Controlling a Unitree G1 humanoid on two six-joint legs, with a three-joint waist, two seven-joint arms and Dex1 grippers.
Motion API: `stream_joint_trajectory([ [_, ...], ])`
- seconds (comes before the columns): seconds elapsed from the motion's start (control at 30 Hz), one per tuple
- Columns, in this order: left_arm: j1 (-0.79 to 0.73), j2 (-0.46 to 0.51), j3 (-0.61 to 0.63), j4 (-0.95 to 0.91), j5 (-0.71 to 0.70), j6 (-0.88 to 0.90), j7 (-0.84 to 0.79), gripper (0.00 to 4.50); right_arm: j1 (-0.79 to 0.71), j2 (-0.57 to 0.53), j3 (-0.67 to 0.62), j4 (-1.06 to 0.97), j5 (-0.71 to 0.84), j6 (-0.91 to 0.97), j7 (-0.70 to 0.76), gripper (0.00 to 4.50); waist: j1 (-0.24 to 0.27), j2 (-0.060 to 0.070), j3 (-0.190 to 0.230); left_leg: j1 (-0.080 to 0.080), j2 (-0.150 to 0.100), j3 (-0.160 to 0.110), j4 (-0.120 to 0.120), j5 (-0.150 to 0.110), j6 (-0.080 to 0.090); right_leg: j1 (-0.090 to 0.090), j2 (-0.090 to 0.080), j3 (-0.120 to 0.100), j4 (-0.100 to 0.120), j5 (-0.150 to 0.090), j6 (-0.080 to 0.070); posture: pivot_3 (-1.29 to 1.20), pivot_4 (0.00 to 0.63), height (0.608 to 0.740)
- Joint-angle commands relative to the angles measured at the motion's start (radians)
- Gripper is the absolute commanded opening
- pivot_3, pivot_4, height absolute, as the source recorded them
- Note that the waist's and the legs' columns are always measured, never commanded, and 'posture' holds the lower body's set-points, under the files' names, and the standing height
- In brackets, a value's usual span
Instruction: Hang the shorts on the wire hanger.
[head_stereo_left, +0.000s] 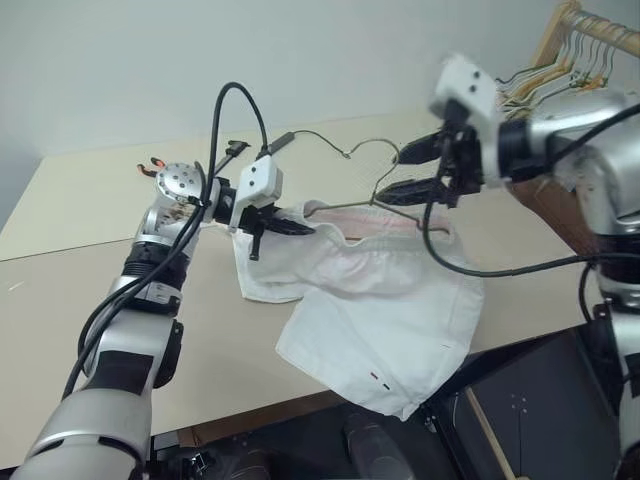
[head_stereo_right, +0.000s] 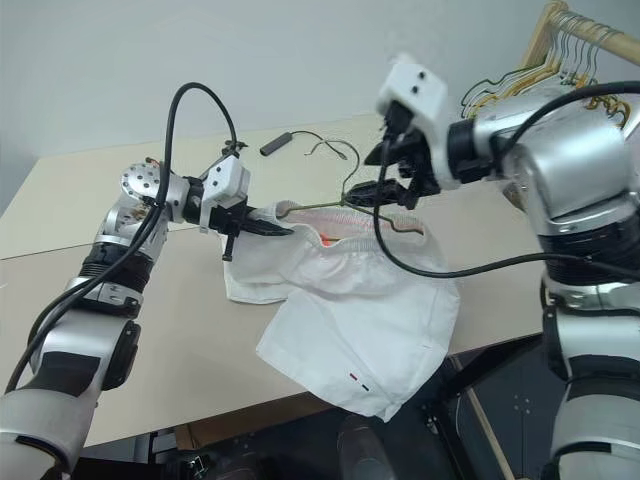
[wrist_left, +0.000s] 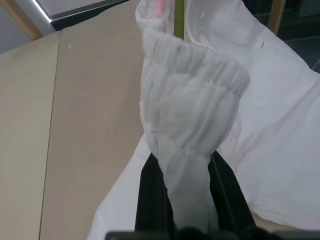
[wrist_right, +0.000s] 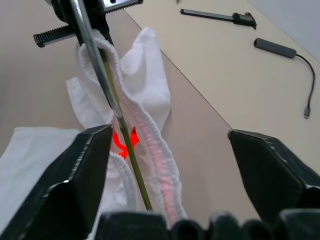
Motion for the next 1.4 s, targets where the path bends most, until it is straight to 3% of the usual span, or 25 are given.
stream_joint_trajectory([
  [0.03,-0.007,0.004,0.036,-0.020,-0.026,0.007,0.014,0.00,0.062,-0.091,-0.107,-0.048,0.029,-0.032,0.040,4.49,0.001,0.000,0.000,0.000,0.000,0.000,0.000,0.000,0.000,0.000,0.000,0.000,0.000,0.000,0.000,-0.24,0.050,0.740],
  [0.2,-0.005,0.010,0.048,-0.021,-0.030,0.012,0.027,0.00,0.284,-0.256,-0.207,-0.084,0.007,-0.206,0.117,4.49,0.002,0.000,0.000,0.001,0.000,0.001,0.000,0.000,0.000,0.001,0.000,0.000,-0.002,0.000,0.001,-0.23,0.049,0.740],
  [0.33,-0.005,0.012,0.052,-0.023,-0.028,0.013,0.026,0.00,0.423,-0.290,-0.175,-0.141,-0.050,-0.287,0.097,4.49,-0.008,0.001,0.000,0.003,0.000,0.003,0.000,0.000,0.000,0.002,0.000,0.002,-0.002,-0.001,0.001,-0.23,0.043,0.740],
  [0.53,-0.002,0.012,0.054,-0.031,-0.028,0.016,0.019,0.00,0.369,-0.147,-0.048,-0.028,-0.183,-0.307,-0.031,4.49,-0.028,0.003,-0.002,0.006,0.000,0.003,0.000,0.000,0.000,0.004,0.001,0.003,-0.001,-0.001,0.001,-0.23,0.039,0.740],
  [0.77,0.001,0.017,0.054,-0.035,-0.026,0.017,0.010,0.00,0.294,-0.026,0.023,0.041,-0.194,-0.337,0.021,4.49,-0.025,0.003,-0.002,0.004,0.000,0.002,-0.001,0.000,0.000,0.002,0.000,0.002,-0.001,-0.001,0.001,-0.22,0.042,0.740],
  [1.2,0.033,0.020,0.056,-0.073,-0.029,0.029,0.010,0.00,0.234,-0.002,0.113,0.080,-0.226,-0.363,0.175,0.20,-0.024,0.004,-0.002,0.005,0.000,0.001,-0.001,0.000,0.000,0.003,0.000,0.002,-0.001,-0.001,0.001,-0.22,0.045,0.740],
  [1.4,0.034,0.012,0.058,-0.069,-0.030,0.015,0.014,0.00,0.223,-0.011,0.101,0.072,-0.211,-0.332,0.217,0.11,-0.025,0.004,-0.002,0.005,0.000,0.001,0.000,0.000,0.000,0.003,0.000,0.002,-0.001,-0.001,0.001,-0.23,0.044,0.740],
])
